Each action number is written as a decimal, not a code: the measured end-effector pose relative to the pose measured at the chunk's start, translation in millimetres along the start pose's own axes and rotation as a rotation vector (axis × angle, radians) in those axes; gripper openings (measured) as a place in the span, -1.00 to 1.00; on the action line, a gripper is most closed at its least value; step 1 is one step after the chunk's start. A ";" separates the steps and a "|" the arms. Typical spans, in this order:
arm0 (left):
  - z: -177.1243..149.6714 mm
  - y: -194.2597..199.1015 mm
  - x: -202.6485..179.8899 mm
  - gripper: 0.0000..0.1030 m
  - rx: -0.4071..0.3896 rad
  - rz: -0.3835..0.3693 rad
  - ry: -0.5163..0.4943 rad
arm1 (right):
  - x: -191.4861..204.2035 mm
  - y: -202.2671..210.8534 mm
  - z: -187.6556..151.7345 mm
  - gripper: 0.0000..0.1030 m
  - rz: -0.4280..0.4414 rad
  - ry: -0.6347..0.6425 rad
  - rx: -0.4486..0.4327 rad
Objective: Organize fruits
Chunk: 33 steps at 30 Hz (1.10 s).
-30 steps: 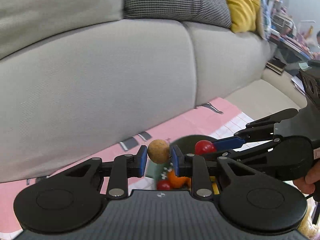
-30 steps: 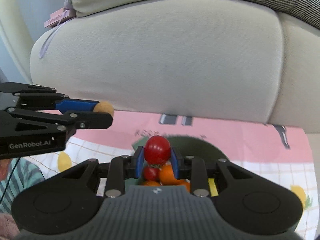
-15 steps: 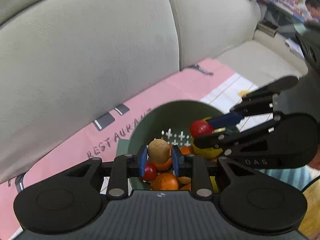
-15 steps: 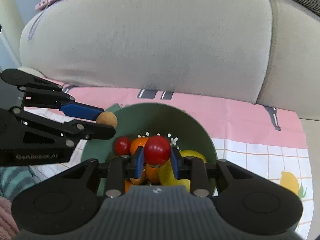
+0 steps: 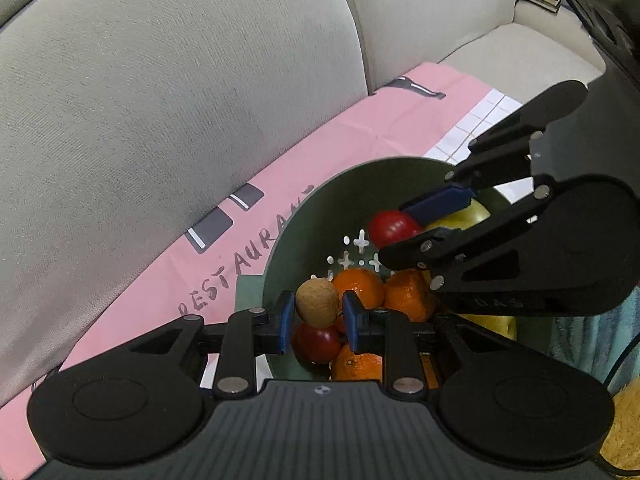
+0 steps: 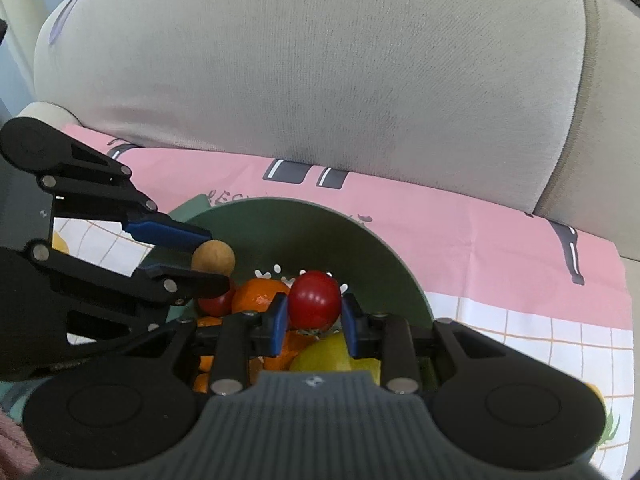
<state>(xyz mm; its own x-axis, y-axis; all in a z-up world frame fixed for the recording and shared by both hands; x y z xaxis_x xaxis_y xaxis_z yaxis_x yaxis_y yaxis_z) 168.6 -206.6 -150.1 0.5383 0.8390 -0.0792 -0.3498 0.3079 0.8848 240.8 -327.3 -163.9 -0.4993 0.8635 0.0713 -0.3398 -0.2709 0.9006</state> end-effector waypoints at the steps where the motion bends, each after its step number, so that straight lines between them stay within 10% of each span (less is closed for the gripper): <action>1: -0.3 -1.2 0.2 -0.44 0.005 -0.001 0.001 | -0.5 -0.6 -0.4 -0.51 0.002 0.000 0.003; 23: 3.1 23.6 9.7 -0.09 -0.034 -0.043 0.051 | -2.9 16.5 10.3 -0.33 -0.012 -0.046 -0.028; 26: 8.2 43.9 16.5 -0.05 -0.085 -0.037 0.077 | -6.3 37.7 17.8 0.14 -0.052 -0.089 -0.081; 33: 21.5 112.1 41.2 0.14 -0.247 0.017 0.172 | -7.9 98.3 36.6 0.32 -0.093 -0.188 -0.218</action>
<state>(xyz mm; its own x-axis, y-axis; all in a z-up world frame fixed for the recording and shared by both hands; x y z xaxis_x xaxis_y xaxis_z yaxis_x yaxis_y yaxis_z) 168.1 -147.1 -44.4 0.4005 0.9020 -0.1610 -0.5448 0.3757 0.7497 240.4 -345.2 -60.3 -0.3088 0.9470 0.0887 -0.5504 -0.2540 0.7953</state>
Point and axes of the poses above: each gripper's, at about its wrist camera, not at the fingertips, and y roughly against the way its jaws point, x to its left, z to its top, the point moved 7 cm from there along -y, roughly the way its jaws point, and after that the axes turned 15 degrees about y, right-handed, at the moved point
